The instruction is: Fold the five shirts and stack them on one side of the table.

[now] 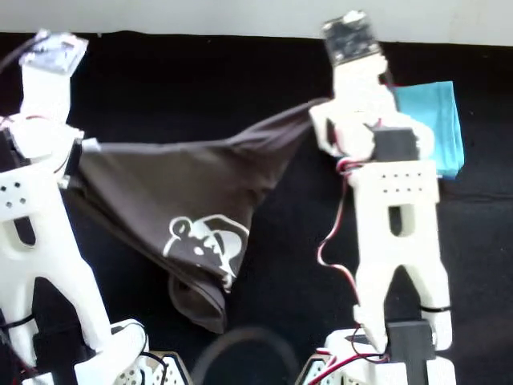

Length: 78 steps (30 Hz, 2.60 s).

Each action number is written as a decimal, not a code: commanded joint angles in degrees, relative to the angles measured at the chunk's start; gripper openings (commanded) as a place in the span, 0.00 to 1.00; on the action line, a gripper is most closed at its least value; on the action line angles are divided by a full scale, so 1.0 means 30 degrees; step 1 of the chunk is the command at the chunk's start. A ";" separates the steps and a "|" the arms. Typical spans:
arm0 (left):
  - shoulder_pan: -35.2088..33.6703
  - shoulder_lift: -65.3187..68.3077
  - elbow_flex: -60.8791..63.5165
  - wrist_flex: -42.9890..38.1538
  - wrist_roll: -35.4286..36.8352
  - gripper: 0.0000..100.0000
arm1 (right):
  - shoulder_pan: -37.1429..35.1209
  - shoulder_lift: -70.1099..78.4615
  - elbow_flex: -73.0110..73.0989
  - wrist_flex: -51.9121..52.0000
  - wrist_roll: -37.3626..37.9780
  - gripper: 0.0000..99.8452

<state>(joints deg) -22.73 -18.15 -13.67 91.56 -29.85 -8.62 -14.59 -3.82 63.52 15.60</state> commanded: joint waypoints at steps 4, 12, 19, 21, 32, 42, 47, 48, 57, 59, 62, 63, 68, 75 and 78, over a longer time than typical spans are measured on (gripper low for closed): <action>0.1861 -0.0689 -0.6491 0.1289 0.0176 0.01 | 0.1421 -0.0923 -0.6491 0.1040 0.0176 0.01; 0.1949 -0.0689 -1.2908 0.1348 0.0176 0.01 | 0.1597 -0.0835 -1.3319 0.2535 0.0176 0.01; 0.1978 -0.0571 -1.4930 0.2520 0.0176 0.01 | 0.1597 -0.0952 -1.5311 0.3062 0.0176 0.01; 0.1978 -0.0484 -1.4520 0.3253 0.0205 0.01 | 0.1597 -0.0835 -1.5282 0.4117 0.0176 0.01; 0.2300 -0.0513 0.0278 0.3223 0.0117 0.01 | 0.0601 -0.0806 -0.5817 0.7106 0.0205 0.01; 0.2388 -0.0630 1.2147 0.0322 0.0059 0.01 | 0.0015 -0.1802 0.2769 0.5817 0.0088 0.01; 0.2476 -0.0630 1.6073 -0.2520 0.0059 0.01 | -0.0044 -0.4586 0.8161 0.4264 0.0176 0.01; 0.2652 -0.0630 1.6747 -0.3077 0.0059 0.01 | 0.0015 -0.5084 0.9392 0.3590 0.0176 0.01; 0.4410 -0.0659 1.8330 -0.2315 0.0029 0.04 | 0.0103 -0.6930 1.4344 0.1040 0.0234 0.01; 0.4352 -0.0571 1.8505 -0.2081 -0.0908 0.10 | 0.0103 -0.6960 1.4344 0.1040 0.0234 0.01; 0.4293 -0.0630 1.9267 -0.2198 -0.2286 0.16 | 0.0103 -0.7048 1.4315 0.0777 0.0234 0.01; 0.4293 -0.0630 1.9678 -0.2462 -0.2608 0.16 | 0.0103 -0.7077 1.4315 0.0659 0.0234 0.01; 0.3590 -0.0630 2.1788 -0.5333 -0.3780 0.14 | 0.0103 -0.6960 1.4315 0.0601 0.1582 0.01; -0.0073 -0.0571 2.3106 -0.8615 -0.4952 0.15 | 0.1744 -0.6901 1.3612 -0.0015 0.1846 0.01; -0.0484 -0.0659 2.2901 -0.8586 -0.4982 0.15 | 0.2007 -0.6901 1.3084 -0.0015 0.1846 0.01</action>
<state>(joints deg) -22.81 -19.38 55.52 66.68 -43.91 -3.78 -34.11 38.55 64.31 20.70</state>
